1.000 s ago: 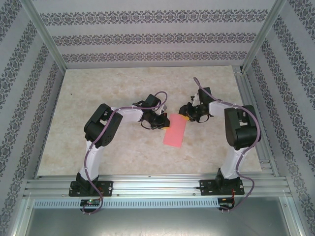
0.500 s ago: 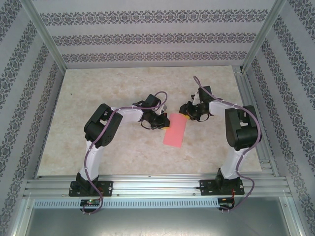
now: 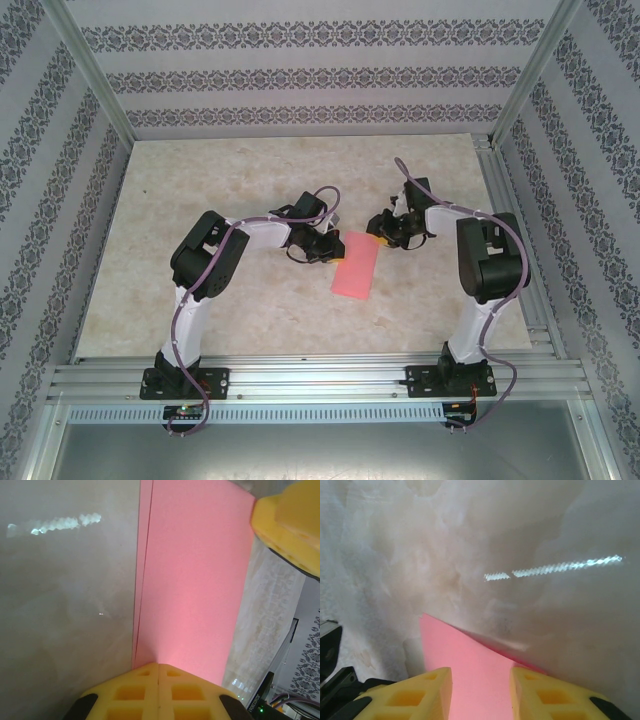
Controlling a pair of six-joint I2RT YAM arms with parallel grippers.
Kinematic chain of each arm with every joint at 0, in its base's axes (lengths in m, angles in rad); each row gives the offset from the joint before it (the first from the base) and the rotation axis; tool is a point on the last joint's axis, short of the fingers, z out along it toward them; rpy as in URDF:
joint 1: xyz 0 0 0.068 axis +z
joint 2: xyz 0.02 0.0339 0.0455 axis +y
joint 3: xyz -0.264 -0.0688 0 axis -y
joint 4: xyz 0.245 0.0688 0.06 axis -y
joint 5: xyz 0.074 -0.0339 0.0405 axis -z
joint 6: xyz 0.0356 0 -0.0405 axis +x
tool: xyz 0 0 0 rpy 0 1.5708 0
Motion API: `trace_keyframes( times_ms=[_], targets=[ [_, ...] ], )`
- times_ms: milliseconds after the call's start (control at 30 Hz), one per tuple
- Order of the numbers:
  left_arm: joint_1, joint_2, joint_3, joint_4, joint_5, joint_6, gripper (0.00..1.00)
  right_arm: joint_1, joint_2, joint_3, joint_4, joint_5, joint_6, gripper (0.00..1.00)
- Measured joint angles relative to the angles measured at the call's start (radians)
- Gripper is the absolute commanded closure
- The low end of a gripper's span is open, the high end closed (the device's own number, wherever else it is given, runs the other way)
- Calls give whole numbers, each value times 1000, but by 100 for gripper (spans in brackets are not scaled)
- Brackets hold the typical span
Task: Fold a paper plane with a square sheet of paper (pick it up from the middle)
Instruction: Fold the square sheet of paper in half at the center of the table.
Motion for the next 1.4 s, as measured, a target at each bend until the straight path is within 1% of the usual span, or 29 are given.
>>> trace_keyframes(
  times_ms=[133, 200, 333, 633, 800, 967, 1133, 1200, 1400],
  targets=[
    [0, 0, -1, 0, 0, 2, 97, -3, -110, -29, -8, 3, 1, 63],
    [0, 0, -1, 0, 0, 1, 97, -3, -136, -31, -7, 2, 1, 63],
    [0, 0, -1, 1, 0, 2, 97, -3, -122, -32, 2, 2, 5, 63],
    [0, -1, -2, 0, 0, 2, 97, -3, 16, -20, 2, 16, 4, 64],
    [0, -2, -3, 1, 1, 2, 97, -3, 23, -2, -7, 24, 4, 64],
    [0, -2, -3, 1, 1, 2, 97, -3, -11, -6, -26, 28, 5, 63],
    [0, -2, -4, 1, 1, 2, 97, 1, -151, -91, 18, -10, 32, 63],
    [0, -3, -5, 1, 0, 2, 97, 11, -183, -126, 41, -24, 46, 63],
    [0, -4, -6, 1, 1, 2, 97, 58, -150, -195, 84, -29, 73, 63]
  ],
)
